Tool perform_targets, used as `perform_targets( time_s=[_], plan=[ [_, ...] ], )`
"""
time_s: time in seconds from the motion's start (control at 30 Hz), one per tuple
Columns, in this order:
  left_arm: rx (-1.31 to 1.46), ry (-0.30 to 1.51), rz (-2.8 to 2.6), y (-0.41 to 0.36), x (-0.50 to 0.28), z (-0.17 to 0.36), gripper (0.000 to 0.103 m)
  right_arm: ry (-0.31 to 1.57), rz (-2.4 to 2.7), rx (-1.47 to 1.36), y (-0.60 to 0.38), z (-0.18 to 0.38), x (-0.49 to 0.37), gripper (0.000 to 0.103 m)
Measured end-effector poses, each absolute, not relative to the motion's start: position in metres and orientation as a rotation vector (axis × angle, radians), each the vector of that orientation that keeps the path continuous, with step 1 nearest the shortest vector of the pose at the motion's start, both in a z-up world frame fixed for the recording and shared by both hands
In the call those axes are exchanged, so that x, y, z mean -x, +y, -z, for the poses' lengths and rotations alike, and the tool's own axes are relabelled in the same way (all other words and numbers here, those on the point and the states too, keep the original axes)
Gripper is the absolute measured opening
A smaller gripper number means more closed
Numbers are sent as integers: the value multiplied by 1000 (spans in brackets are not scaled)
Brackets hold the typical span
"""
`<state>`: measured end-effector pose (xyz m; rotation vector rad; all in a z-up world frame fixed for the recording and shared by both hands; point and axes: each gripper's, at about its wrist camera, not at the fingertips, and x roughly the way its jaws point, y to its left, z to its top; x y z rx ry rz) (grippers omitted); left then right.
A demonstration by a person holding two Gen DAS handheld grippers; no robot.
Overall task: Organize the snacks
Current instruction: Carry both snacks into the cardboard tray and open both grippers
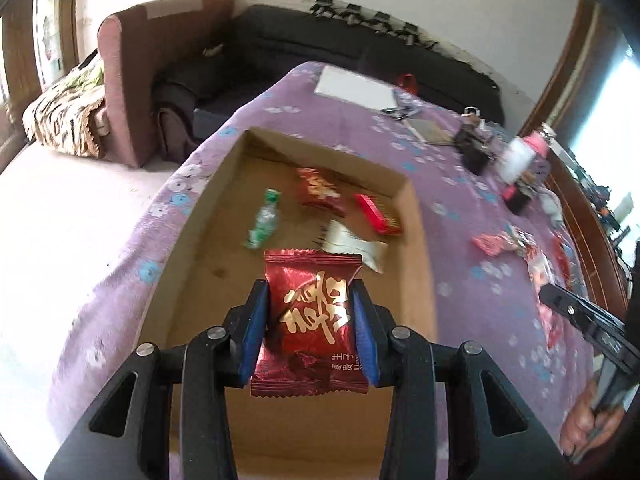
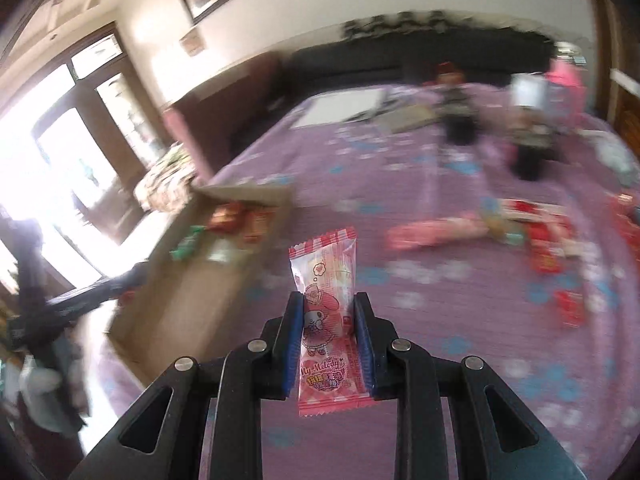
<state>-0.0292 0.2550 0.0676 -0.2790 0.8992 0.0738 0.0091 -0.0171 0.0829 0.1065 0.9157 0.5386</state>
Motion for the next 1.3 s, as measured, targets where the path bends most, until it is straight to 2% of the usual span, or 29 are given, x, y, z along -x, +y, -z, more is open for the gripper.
perform_targets(
  time_s=[0.27, 0.57, 0.73, 0.9, 1.07, 1.13, 1.3],
  plan=[
    [364, 976, -99, 285, 4, -37, 38, 978, -653, 45, 101, -71, -11, 25],
    [431, 979, -99, 302, -1, -27, 43, 1076, -642, 98, 163, -28, -34, 26],
    [472, 974, -61, 311, -1, -28, 43, 1056, -646, 96, 169, -26, -35, 32],
    [508, 924, -54, 315, 12, -44, 43, 986, -620, 119, 164, -39, -28, 51],
    [494, 841, -40, 301, 37, -73, 45, 935, -620, 91, 145, -56, -17, 51],
    [479, 817, -37, 292, 45, -81, 59, 919, -622, 77, 137, -62, -13, 52],
    [468, 806, 11, 263, 67, -91, 59, 882, -601, 55, 108, -69, 4, 58]
  ],
)
